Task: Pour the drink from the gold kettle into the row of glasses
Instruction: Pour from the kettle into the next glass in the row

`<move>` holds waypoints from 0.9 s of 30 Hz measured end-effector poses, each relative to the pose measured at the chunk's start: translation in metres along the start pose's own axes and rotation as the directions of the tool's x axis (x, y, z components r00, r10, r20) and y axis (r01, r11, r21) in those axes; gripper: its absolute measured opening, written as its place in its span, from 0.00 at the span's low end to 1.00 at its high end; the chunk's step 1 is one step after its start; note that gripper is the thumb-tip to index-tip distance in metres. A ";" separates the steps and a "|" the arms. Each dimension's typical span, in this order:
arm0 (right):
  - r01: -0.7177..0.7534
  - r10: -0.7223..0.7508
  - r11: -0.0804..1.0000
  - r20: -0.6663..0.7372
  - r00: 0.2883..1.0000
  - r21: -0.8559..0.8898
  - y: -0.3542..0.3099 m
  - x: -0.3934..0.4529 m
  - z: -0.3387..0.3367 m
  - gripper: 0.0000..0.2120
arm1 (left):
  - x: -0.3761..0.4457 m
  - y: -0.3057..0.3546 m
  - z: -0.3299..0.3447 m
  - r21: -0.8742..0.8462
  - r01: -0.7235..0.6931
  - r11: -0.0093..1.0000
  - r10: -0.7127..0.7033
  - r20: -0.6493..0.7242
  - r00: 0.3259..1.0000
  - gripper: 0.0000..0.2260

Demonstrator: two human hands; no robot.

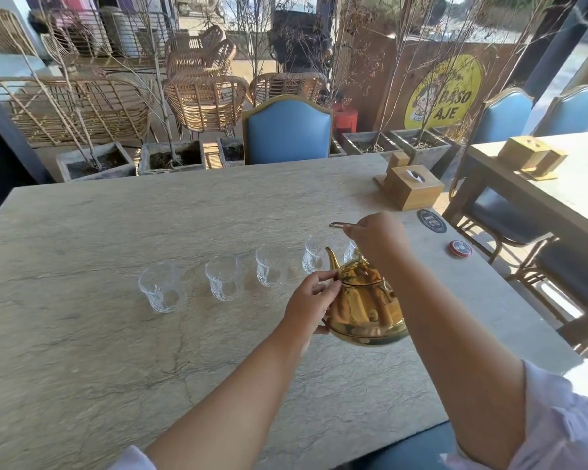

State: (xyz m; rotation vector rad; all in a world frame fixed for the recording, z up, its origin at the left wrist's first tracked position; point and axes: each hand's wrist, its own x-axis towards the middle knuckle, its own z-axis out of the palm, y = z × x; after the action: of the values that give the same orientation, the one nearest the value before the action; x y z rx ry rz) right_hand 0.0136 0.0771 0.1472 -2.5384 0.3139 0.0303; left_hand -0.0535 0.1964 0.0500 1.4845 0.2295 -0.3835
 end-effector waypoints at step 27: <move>0.209 -0.202 0.948 0.053 0.978 -0.239 -0.058 -0.015 0.031 0.20 | -0.039 -0.004 -0.046 -0.116 -0.034 0.993 0.018 -0.136 0.990 0.14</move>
State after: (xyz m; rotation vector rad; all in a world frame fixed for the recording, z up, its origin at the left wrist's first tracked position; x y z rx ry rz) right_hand 0.0140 0.1445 0.1543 -2.7989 0.0337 0.0247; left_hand -0.0867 0.2462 0.0576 1.3969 0.3347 -0.2442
